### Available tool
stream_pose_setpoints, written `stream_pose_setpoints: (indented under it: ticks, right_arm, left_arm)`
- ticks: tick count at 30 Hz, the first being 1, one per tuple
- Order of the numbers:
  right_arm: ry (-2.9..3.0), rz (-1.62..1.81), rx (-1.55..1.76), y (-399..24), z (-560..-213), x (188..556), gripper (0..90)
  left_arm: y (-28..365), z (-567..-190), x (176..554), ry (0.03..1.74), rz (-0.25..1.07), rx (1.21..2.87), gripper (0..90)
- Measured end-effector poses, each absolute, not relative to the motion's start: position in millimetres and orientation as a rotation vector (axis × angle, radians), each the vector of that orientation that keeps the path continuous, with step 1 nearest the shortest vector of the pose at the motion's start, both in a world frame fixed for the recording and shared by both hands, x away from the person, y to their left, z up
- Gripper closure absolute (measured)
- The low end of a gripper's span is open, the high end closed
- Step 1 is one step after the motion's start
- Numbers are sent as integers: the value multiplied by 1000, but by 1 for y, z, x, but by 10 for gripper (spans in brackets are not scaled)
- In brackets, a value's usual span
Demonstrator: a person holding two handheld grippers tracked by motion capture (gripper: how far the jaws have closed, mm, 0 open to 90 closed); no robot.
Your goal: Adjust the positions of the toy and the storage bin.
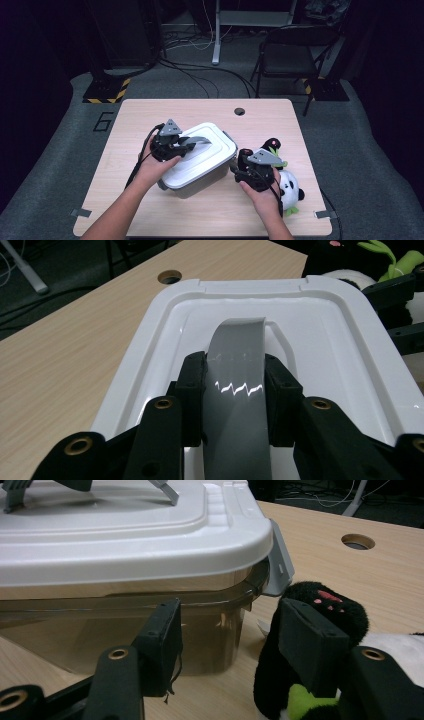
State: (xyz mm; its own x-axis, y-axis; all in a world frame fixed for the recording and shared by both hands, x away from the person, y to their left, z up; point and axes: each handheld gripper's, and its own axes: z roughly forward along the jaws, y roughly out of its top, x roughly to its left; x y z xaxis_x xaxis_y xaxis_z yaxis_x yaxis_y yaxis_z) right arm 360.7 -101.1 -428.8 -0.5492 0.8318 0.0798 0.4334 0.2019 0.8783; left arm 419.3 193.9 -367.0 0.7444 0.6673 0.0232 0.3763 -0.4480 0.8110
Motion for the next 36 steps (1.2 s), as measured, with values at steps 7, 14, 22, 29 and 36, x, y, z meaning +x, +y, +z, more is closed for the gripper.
stream_pose_setpoints:
  ticks: [7,14,22,29,36]
  right_arm:
    - [2062,1305,1176,-101,-428,359,420]
    - [2063,1302,1171,-102,-428,357,420]
    - [2068,1289,1173,-102,-430,356,420]
    - [2068,1287,1173,-101,-430,355,419]
    - [2066,1286,1170,-101,-431,355,420]
  left_arm:
    - [212,-359,416,817,456,2047,667]
    - [236,-358,414,858,486,2021,667]
    - [269,-363,411,935,515,1965,667]
    - [302,-367,406,1017,547,1907,667]
    - [334,-371,402,1108,582,1842,667]
